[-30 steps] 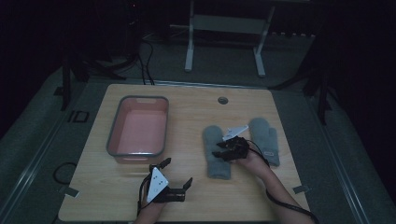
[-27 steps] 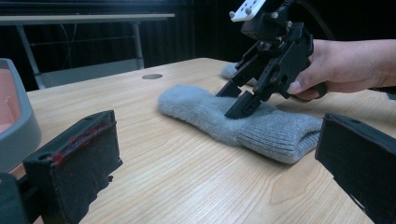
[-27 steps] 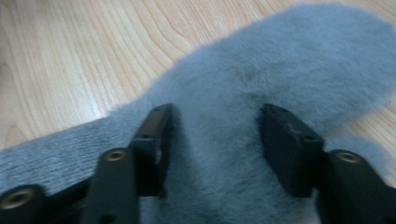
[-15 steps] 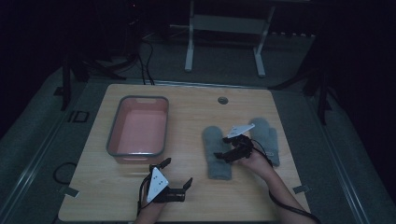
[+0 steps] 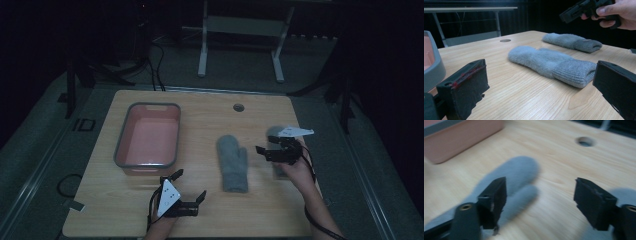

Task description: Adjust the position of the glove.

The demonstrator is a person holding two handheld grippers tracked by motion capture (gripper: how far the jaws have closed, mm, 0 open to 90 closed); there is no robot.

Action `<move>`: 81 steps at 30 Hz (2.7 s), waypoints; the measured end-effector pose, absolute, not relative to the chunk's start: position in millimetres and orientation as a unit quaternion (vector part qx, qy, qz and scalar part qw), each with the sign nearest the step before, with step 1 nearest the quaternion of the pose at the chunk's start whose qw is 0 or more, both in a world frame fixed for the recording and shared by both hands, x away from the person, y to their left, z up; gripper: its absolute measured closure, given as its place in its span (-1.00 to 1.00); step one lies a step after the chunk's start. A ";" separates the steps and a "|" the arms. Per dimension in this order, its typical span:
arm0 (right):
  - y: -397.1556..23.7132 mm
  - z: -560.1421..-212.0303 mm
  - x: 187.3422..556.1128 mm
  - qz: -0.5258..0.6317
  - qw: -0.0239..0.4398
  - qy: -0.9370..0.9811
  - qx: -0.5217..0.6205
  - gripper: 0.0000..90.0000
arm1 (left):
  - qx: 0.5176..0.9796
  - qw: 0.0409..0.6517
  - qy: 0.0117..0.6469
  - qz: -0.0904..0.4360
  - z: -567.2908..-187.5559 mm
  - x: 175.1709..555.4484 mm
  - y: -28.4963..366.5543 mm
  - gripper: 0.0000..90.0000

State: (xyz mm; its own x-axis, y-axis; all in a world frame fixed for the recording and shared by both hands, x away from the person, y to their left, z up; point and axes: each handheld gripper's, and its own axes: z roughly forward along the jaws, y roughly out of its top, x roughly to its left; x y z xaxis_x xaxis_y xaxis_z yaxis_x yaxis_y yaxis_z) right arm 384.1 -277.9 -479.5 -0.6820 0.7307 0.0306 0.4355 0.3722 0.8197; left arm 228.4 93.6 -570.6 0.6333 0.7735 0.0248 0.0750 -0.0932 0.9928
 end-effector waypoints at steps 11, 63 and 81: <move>-329.7 -489.3 379.8 0.370 0.219 0.777 0.459 -0.30 | 0.679 0.596 0.313 0.293 -570.6 228.3 93.5 -1.00; -296.5 -502.1 358.9 0.311 0.263 0.696 0.591 0.78 | 0.681 0.592 0.317 0.292 -570.2 228.6 93.1 -1.00; -233.5 -455.1 337.8 0.376 0.235 0.686 0.577 0.79 | 0.679 0.594 0.318 0.291 -570.2 228.8 93.6 -1.00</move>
